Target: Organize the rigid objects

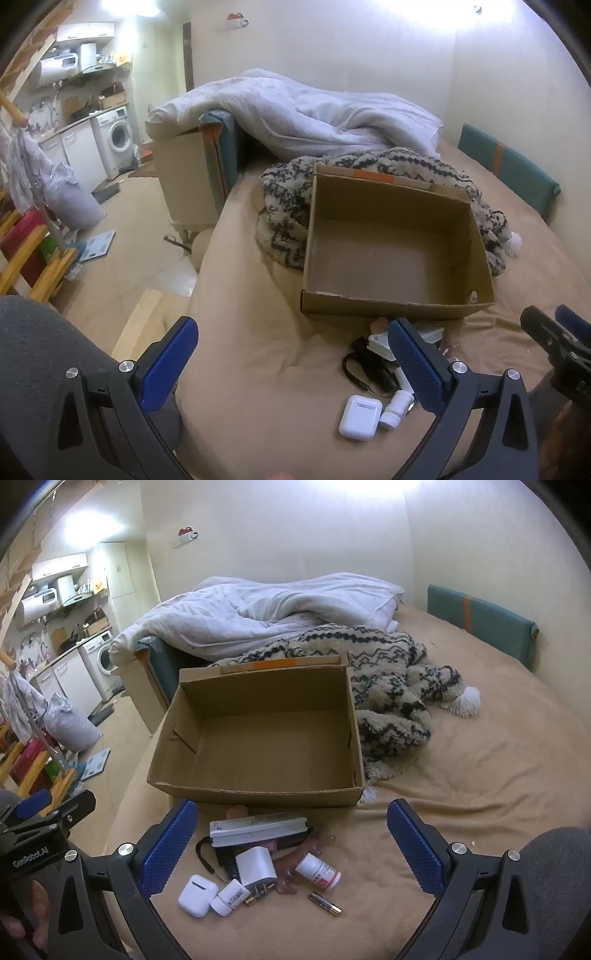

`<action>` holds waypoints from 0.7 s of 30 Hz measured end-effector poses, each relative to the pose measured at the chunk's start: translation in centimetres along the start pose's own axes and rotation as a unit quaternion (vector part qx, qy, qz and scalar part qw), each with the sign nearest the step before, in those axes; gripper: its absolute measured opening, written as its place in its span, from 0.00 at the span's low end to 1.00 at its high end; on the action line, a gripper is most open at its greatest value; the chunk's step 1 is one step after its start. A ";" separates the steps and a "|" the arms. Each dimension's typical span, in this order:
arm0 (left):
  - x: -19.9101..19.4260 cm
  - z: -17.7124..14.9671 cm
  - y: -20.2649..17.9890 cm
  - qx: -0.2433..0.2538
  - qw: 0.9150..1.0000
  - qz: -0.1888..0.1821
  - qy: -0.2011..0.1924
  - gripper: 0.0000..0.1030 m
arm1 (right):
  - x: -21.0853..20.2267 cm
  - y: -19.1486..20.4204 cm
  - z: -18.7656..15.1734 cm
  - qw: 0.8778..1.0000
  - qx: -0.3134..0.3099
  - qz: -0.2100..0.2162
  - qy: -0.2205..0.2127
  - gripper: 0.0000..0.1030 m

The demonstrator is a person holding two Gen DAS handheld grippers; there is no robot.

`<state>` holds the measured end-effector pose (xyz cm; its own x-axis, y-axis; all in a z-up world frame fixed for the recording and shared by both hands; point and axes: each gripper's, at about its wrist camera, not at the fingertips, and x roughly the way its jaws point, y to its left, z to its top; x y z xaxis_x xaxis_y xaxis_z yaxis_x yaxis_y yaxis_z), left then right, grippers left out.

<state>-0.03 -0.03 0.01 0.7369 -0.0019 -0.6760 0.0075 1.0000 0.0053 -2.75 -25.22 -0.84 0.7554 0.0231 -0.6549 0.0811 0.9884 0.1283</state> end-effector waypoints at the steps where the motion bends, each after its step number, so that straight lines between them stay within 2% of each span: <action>1: 0.1 0.0 0.1 -0.010 1.000 -0.009 0.008 1.00 | 0.0 0.0 0.0 1.000 0.000 0.000 -0.001 1.00; 21: 0.1 -0.1 -0.2 -0.004 1.000 -0.006 0.005 1.00 | 0.0 0.0 0.0 1.000 -0.002 -0.003 0.002 1.00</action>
<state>-0.06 -0.21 -0.13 0.7300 -0.0135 -0.6833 0.0101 0.9999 -0.0089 -2.73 -25.22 -0.87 0.7529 0.0181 -0.6579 0.0826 0.9891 0.1217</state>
